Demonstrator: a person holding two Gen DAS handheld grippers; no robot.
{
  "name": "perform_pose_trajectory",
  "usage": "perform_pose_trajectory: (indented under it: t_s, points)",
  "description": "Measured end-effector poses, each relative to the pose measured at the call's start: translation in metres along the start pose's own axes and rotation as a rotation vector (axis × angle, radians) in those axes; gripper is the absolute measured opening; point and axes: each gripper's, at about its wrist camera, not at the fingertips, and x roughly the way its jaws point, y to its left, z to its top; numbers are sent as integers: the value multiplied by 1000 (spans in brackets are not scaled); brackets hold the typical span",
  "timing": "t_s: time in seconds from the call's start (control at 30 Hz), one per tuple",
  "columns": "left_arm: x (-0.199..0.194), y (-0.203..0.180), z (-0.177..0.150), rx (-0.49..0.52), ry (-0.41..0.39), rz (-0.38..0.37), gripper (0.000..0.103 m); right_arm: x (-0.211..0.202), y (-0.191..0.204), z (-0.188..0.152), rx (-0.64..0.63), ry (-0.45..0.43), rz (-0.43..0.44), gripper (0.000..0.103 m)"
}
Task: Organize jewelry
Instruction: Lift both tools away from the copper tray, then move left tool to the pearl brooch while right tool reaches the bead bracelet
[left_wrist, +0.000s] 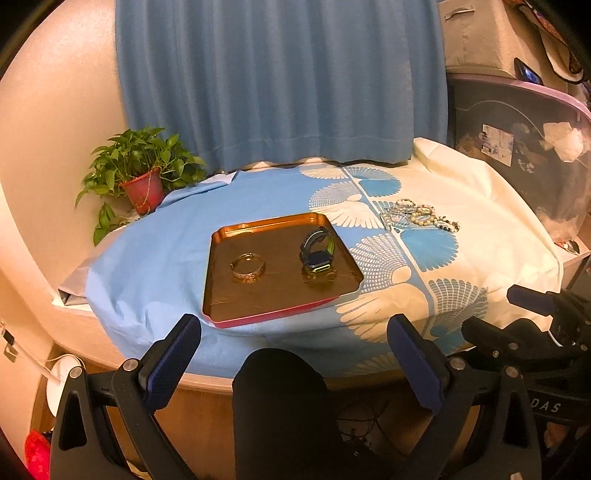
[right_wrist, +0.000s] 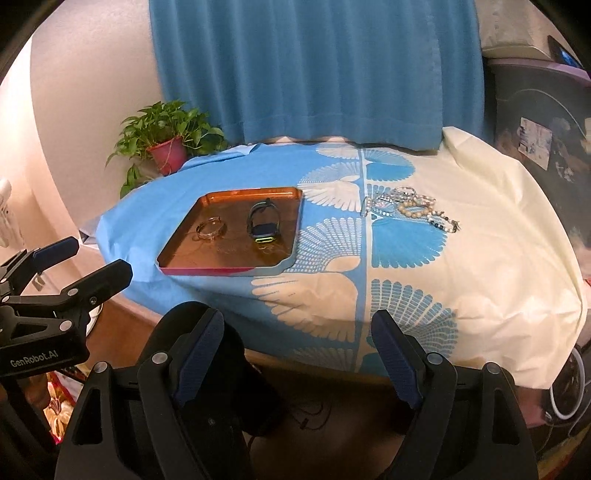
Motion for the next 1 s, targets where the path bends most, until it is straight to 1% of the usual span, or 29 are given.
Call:
perform_pose_trajectory:
  t_s: [0.23,0.4,0.57,0.83,0.9,1.0]
  points:
    - [0,-8,3,6,7,7,100,-1,-4,0,13,-3,1,82]
    - [7,-14,12,18,13,-15,100,0,-15,2,33,-3,-16,82]
    - [23,-26,30,24,22,-49,100,5,-35,4,71,-1,-46,82]
    - [70,-60,70,60,46,-74,100,24,-87,10,153,11,-120,82]
    - [88,-71,81,70,68,-79,100,32,-103,12,173,16,-138,82]
    - [121,-90,100,82,123,-92,100,45,-126,18,195,21,-163,82]
